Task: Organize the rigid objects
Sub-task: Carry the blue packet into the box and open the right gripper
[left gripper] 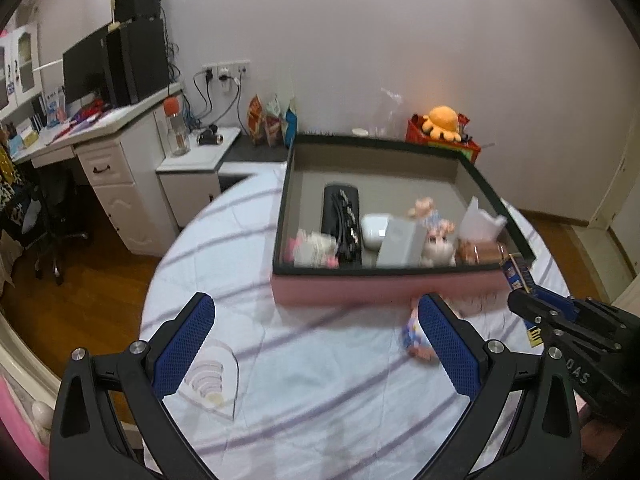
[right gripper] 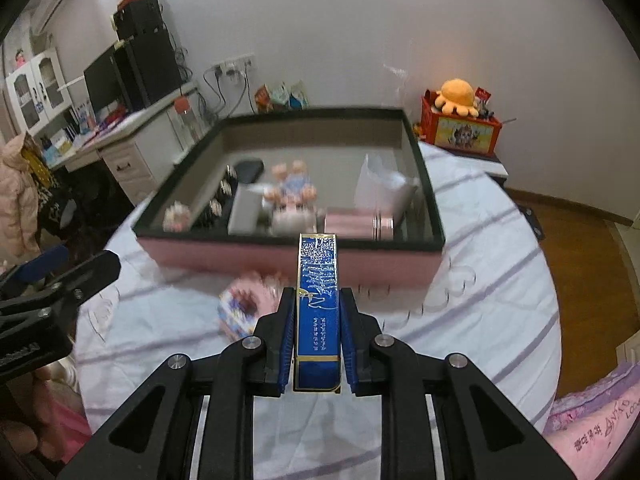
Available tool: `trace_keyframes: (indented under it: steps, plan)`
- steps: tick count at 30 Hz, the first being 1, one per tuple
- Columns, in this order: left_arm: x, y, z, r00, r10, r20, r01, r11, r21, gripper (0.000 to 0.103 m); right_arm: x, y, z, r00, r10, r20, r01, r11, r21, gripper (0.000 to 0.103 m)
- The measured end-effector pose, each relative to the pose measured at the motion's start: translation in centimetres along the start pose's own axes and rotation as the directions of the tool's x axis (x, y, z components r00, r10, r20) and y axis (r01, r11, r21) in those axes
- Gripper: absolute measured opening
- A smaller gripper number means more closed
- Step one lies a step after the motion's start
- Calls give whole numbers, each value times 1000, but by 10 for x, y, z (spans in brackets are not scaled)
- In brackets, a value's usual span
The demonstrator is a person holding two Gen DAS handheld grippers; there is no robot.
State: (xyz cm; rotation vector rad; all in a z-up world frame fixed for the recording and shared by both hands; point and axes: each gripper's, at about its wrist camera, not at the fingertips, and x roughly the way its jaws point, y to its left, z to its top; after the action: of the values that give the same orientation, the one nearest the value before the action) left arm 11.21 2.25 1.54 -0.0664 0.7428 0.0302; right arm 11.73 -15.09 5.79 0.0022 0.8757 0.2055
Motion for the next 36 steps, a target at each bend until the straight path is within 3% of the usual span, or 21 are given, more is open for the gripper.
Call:
trace_keyframes:
  steps: [6, 16, 28, 36]
  plan:
    - [14, 3, 24, 999, 11, 31, -11, 1000, -10, 103, 10, -6, 36, 999, -19, 39, 19, 1000, -11, 20]
    - [58, 4, 49, 1000, 16, 15, -16, 1000, -19, 103, 66, -10, 79, 1000, 9, -2, -9, 1000, -9, 20]
    - [102, 3, 63, 1000, 24, -20, -25, 999, -24, 103, 115, -17, 80, 997, 2, -72, -1, 1000, 13, 21]
    - [107, 2, 65, 999, 23, -28, -23, 999, -27, 103, 120, -13, 82, 998, -11, -58, 11, 1000, -9, 21]
